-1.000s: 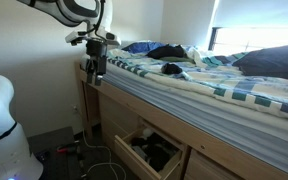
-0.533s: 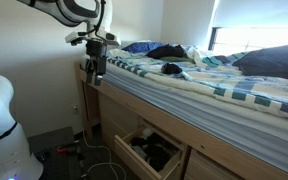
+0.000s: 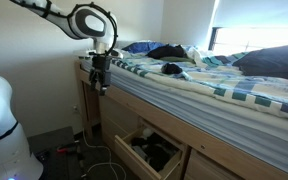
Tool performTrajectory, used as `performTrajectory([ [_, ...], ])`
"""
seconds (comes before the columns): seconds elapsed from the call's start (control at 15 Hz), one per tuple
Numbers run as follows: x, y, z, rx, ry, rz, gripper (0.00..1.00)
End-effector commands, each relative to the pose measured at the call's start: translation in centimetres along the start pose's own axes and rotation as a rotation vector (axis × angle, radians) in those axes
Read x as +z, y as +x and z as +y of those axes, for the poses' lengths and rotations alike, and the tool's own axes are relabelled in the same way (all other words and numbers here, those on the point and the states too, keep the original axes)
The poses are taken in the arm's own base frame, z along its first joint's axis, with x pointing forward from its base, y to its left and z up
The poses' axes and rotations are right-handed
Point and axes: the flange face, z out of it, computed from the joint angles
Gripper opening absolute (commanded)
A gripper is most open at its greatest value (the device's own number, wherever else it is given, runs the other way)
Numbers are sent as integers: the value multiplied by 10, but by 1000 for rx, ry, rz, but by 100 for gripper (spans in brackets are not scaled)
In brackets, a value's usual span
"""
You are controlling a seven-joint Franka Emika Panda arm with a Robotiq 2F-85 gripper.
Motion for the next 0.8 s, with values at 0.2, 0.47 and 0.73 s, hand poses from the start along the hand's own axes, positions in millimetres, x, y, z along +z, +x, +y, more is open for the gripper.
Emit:
performTrajectory([
  [0.2, 89, 46, -8, 17, 62, 7, 100],
  [0.47, 139, 60, -8, 101, 42, 1, 100],
  [0.73, 180, 67, -1, 226, 23, -51, 100],
])
